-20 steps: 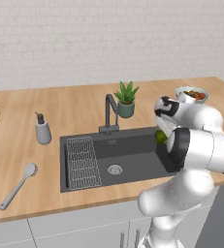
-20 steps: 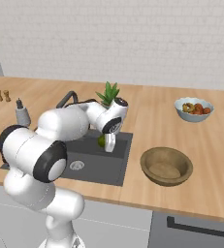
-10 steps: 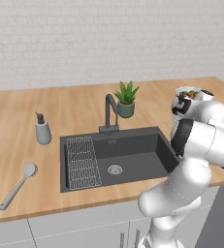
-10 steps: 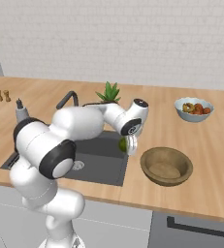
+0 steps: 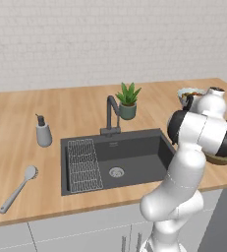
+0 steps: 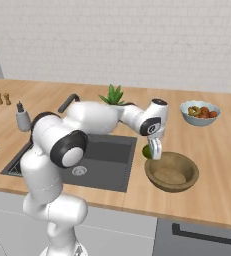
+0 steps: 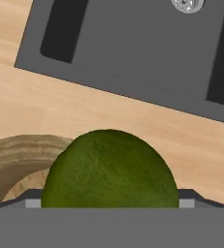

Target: Pick the lime from the sink and place it in the bowl. Then pick the bowl and place it in the microwave. Then close the microwave door and press the start button.

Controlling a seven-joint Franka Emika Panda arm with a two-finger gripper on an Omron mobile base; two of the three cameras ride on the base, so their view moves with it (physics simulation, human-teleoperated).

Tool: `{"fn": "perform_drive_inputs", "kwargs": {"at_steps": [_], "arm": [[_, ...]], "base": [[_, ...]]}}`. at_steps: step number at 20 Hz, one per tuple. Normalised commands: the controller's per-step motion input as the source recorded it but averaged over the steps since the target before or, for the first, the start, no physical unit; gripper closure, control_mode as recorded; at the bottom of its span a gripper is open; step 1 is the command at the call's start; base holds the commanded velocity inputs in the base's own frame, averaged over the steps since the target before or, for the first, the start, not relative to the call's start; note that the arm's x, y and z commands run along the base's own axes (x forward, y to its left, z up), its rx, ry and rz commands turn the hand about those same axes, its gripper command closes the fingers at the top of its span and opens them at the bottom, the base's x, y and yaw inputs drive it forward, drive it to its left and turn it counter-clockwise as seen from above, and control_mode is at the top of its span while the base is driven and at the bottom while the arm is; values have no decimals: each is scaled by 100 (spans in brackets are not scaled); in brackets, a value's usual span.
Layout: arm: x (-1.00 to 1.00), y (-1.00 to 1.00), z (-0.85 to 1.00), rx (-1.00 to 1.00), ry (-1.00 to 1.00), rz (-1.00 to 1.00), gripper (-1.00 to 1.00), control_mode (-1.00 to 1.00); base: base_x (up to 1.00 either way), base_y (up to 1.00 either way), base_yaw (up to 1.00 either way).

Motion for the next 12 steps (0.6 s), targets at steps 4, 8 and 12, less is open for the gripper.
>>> {"fn": "perform_drive_inputs", "kwargs": {"at_steps": [4, 8, 12], "arm": [[0, -36, 30, -15, 8, 0, 100, -100], [0, -60, 14, -8, 6, 0, 100, -100], [0, -77, -19, -1, 1, 0, 100, -100]], "base": [[0, 0, 0], [0, 0, 0], [0, 0, 0]]}}
